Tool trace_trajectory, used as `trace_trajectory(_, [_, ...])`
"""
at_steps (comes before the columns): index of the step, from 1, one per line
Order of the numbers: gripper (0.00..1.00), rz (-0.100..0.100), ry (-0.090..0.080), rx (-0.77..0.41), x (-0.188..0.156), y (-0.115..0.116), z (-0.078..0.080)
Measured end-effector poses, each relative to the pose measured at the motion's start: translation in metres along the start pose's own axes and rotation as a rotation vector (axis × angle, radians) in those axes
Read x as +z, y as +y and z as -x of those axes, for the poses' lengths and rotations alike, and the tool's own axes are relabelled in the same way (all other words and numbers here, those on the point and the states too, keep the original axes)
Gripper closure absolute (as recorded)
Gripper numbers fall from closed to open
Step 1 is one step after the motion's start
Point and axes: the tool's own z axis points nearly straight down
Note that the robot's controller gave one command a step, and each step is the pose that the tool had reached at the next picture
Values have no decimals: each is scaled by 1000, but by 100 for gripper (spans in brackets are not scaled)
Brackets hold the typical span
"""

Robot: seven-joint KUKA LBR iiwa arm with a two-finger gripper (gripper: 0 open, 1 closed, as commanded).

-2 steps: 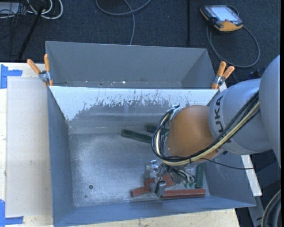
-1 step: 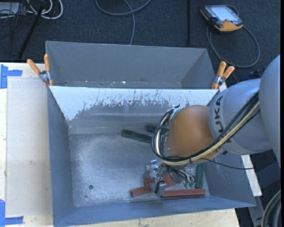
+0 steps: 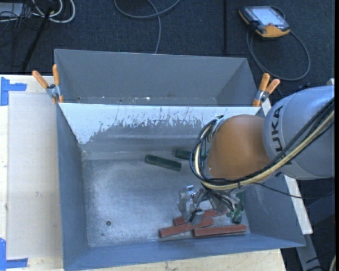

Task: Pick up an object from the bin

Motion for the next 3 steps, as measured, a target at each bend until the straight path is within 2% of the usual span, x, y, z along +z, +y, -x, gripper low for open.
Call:
trace_trajectory(1, [0,-2,-8,34,-74,-11,-9])
trace_trajectory(2, [0,-2,-8,36,-74,-11,-9])
trace_trajectory(3, [0,-4,-15,-18,-30,-25,0])
